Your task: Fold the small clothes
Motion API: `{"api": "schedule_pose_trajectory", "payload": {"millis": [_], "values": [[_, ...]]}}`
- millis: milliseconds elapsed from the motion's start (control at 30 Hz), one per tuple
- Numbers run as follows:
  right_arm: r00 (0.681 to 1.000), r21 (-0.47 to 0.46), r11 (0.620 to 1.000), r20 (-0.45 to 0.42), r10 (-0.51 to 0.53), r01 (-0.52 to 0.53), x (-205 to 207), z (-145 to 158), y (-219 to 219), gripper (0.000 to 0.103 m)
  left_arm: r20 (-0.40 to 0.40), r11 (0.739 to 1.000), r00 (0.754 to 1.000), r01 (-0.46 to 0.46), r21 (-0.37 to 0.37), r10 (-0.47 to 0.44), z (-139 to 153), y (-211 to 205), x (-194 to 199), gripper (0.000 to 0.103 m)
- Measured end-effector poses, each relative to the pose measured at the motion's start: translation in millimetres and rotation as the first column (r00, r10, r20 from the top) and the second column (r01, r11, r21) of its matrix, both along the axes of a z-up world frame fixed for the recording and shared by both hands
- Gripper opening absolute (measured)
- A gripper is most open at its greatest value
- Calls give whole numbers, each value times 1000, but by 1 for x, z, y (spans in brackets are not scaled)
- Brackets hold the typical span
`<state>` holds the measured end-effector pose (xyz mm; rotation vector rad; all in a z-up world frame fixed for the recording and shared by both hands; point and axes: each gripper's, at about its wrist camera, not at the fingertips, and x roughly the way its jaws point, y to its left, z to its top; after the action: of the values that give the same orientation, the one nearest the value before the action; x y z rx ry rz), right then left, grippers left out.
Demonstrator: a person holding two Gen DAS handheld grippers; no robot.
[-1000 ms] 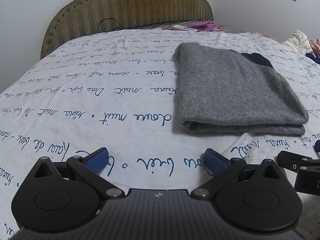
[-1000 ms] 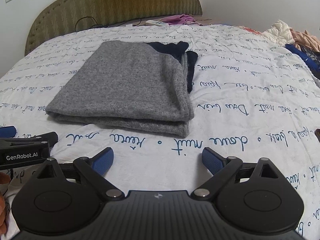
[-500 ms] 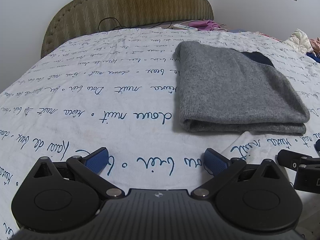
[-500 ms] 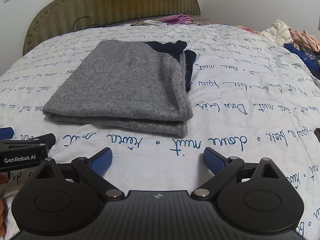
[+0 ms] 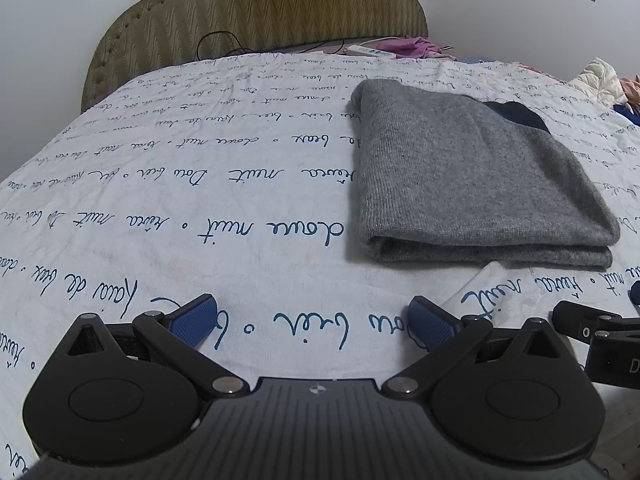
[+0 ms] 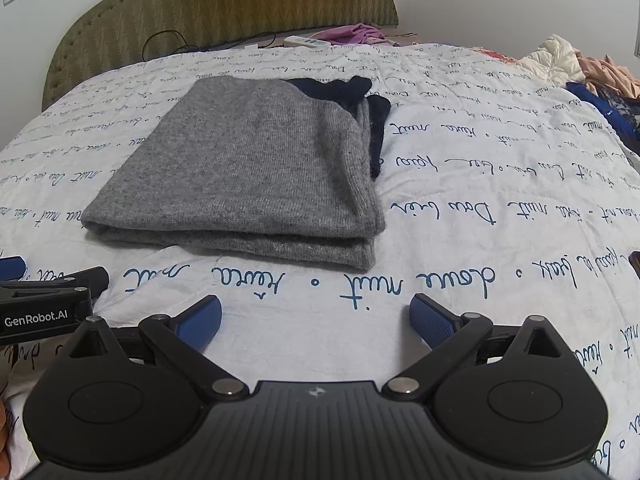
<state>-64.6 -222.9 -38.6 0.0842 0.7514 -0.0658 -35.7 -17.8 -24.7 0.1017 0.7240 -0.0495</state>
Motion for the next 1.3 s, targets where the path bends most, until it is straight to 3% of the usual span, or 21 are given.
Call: {"api": "schedule_pose_trajectory", "payload": {"millis": [1300], "values": [[1000,14,1000,7,-5,5,-7,5,-4,102,-32,1000,999,8,-13,-9,8,-2,-5,103]]}}
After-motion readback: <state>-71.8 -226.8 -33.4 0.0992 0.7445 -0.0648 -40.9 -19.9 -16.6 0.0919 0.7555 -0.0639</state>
